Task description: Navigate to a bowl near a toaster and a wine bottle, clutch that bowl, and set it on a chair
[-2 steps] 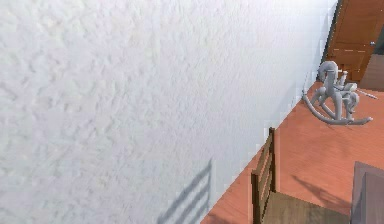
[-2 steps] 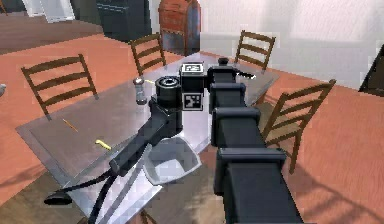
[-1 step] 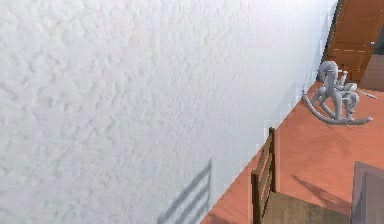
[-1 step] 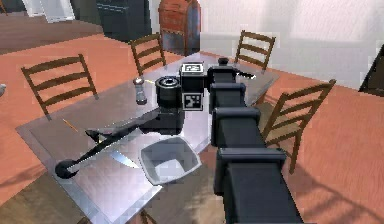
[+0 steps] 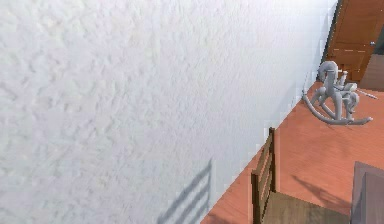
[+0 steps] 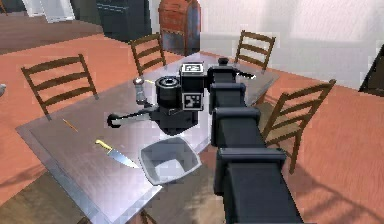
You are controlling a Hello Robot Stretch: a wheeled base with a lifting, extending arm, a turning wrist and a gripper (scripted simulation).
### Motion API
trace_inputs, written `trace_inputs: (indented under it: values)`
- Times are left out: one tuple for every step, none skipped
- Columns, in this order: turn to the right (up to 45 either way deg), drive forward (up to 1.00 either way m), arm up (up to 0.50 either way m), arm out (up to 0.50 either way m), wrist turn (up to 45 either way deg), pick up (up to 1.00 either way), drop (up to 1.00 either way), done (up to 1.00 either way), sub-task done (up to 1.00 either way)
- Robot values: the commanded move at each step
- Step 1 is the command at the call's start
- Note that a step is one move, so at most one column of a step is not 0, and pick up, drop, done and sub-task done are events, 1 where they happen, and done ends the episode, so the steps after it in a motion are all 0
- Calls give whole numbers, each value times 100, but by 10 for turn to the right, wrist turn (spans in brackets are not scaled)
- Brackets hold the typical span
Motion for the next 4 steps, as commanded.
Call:
trace_inputs:
  values:
    - [0,0,0,0,90,0,0,0,0]
    - [0,0,-32,0,0,0,0,0,0]
    - [0,0,0,0,0,100,0,0,0]
    - [0,0,10,0,0,0,0,0,0]
